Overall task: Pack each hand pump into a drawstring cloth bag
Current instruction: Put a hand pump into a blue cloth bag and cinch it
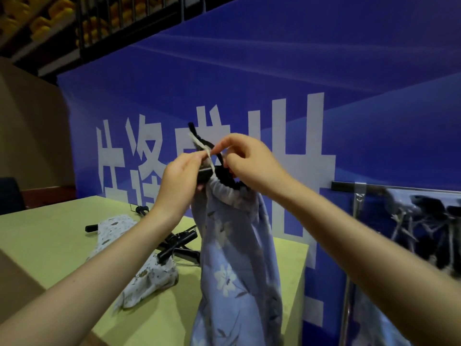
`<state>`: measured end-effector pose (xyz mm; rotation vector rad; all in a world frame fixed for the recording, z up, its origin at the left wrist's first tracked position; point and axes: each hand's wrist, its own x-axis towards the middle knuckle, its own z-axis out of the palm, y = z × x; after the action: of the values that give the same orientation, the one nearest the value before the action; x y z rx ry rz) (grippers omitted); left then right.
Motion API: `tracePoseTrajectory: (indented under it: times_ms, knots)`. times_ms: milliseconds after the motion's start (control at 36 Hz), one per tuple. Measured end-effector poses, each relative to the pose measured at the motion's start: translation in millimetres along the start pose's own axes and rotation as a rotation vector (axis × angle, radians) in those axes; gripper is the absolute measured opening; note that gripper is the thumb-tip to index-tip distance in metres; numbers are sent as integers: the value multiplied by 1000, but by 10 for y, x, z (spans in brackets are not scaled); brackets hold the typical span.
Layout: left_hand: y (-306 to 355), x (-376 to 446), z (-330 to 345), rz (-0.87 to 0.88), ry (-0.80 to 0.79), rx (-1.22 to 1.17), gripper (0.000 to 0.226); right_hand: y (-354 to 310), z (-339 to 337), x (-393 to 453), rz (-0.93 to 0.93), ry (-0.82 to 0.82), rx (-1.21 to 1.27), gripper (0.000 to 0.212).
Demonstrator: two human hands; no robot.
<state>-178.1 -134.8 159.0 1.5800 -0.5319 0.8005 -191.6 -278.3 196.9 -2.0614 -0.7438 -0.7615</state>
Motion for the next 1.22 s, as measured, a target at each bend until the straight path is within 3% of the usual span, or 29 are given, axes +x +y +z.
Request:
tracePoseTrajectory:
  times_ms: [111, 167, 250, 361, 472, 583, 667, 806, 861, 917, 1000, 1083, 1222]
  knots:
    - [59, -23, 37, -118, -9, -376, 31, 80, 26, -86, -42, 96, 91, 8]
    - [93, -22, 62, -110, -14, -426, 31, 103, 1, -73, -43, 99, 59, 14]
    - [120, 7, 94, -44, -34, -368, 33, 134, -39, -43, -11, 89, 33, 21]
    - [127, 73, 117, -51, -93, -324, 31, 153, -66, -43, 3, 96, 147, 3]
    - [128, 99, 152, -57, -121, -238, 27, 104, -100, -51, 121, 103, 239, 18]
    - [100, 120, 140, -17, -129, -73, 18, 36, -224, 12, 347, 40, 713, 22]
    - [98, 98, 141, 38, -139, -24, 17, 27, -378, 9, 394, -76, 998, 16]
    - [161, 63, 212, 106, -191, 11, 24, 49, -570, -3, 458, -131, 1403, 18]
    - [189, 52, 270, 127, -232, 21, 45, 76, -652, 15, 471, -102, 1503, 16]
    - [193, 28, 360, 168, -257, 69, 53, 110, -748, 15, 402, -103, 1340, 17]
    - [197, -37, 537, 189, -297, 99, 38, 115, -909, -45, 263, -115, 935, 26]
    - [246, -116, 772, 217, -298, 44, 29, 107, -1142, -173, 208, -9, 567, 22]
    - [496, -225, 1325, 234, -307, -161, 22, 125, -1598, -425, 180, 96, 270, 20]
